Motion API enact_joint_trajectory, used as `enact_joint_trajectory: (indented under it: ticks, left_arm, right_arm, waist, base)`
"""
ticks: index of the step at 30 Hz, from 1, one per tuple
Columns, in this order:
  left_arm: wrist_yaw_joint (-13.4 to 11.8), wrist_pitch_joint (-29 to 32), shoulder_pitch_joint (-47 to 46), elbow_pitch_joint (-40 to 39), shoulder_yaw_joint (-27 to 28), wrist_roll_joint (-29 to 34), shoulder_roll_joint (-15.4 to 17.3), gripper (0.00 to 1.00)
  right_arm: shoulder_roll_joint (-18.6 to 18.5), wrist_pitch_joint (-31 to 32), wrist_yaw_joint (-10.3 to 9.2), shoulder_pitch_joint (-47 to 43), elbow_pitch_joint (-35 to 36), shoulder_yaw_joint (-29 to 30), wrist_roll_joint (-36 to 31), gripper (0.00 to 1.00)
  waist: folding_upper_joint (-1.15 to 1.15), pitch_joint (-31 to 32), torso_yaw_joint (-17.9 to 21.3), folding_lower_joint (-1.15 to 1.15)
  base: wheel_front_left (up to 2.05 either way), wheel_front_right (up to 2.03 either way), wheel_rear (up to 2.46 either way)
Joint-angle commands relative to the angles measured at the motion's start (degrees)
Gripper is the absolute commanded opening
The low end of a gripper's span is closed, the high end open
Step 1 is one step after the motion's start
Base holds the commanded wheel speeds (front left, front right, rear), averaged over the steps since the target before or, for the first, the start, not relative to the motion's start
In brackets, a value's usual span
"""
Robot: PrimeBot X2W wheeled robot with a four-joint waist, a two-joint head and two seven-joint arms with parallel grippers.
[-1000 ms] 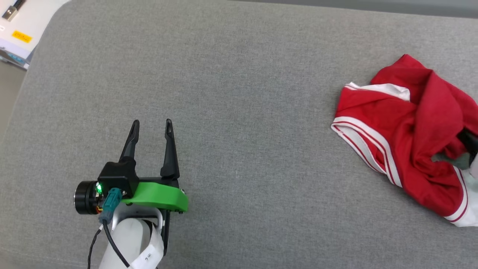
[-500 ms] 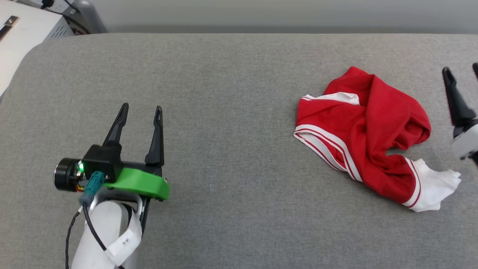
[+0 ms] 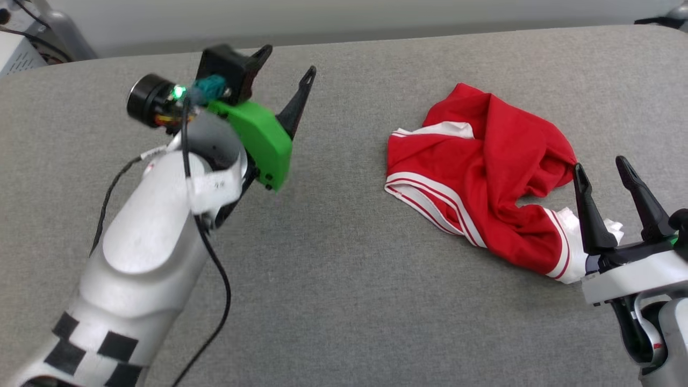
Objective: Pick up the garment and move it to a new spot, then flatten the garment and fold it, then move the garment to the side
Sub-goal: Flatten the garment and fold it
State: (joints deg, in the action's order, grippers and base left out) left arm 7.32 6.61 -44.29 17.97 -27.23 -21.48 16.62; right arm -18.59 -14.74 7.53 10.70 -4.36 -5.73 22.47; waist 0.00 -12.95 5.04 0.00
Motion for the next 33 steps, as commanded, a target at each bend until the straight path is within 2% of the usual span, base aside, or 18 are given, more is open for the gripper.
enact_joint_trajectory:
  ticks: [1, 8, 15, 19, 24, 31, 32, 33]
  left_arm:
    - [0.15, 3.37, -3.64, 0.47, -2.41, -2.92, 0.84, 1.0]
    - [0.16, 23.36, -18.05, 2.01, -18.03, -15.72, 2.8, 1.0]
    - [0.16, 36.9, -28.16, 3.53, -31.44, -24.41, 3.18, 1.0]
    - [0.16, 40.29, -32.05, 5.3, -37.74, -27.0, 3.27, 1.0]
    - [0.16, 40.19, -34.82, 8.8, -43.46, -28.02, 3.13, 1.0]
    - [0.16, 44.0, -31.01, 9.97, -46.04, -28.04, 4.63, 1.0]
    - [0.16, 44.66, -30.07, 9.32, -46.07, -27.62, 5.07, 0.95]
    - [0.16, 44.17, -29.69, 8.87, -46.08, -27.45, 5.42, 0.28]
  right_arm:
    - [0.68, -0.25, -0.04, -0.78, 0.66, -0.05, -0.76, 1.0]
    - [2.96, -0.26, -0.04, 0.51, 1.64, -0.77, -2.8, 1.0]
    - [4.87, -0.26, -0.04, 3.36, 2.48, -2.11, -3.77, 1.0]
    - [5.93, -0.26, -0.04, 5.25, 2.85, -2.87, -4.01, 1.0]
    - [7.23, -0.26, -0.04, 7.19, 2.74, -3.72, -4.09, 1.0]
    - [8.09, -0.26, -0.04, 8.05, 2.07, -4.28, -4.33, 1.0]
    - [8.14, -0.26, -0.04, 8.14, 2.05, -4.14, -4.4, 1.0]
    - [8.18, -0.26, -0.04, 8.23, 2.11, -3.97, -4.46, 1.0]
  waist:
    - [0.0, -2.16, 2.14, 0.0]
    - [0.0, -6.61, 6.33, 0.0]
    - [0.0, -12.34, 10.05, 0.0]
    - [0.0, -15.64, 11.93, 0.0]
    - [0.0, -19.0, 13.86, 0.0]
    - [0.0, -20.5, 14.96, 0.0]
    - [0.0, -20.48, 14.94, 0.0]
    - [0.0, -20.41, 14.83, 0.0]
  base:
    - [0.0, 0.0, 0.0]
    - [0.0, 0.0, 0.0]
    - [0.0, 0.0, 0.0]
    - [0.0, 0.0, 0.0]
    - [0.0, 0.0, 0.0]
    - [0.0, 0.0, 0.0]
    - [0.0, 0.0, 0.0]
    - [0.0, 0.0, 0.0]
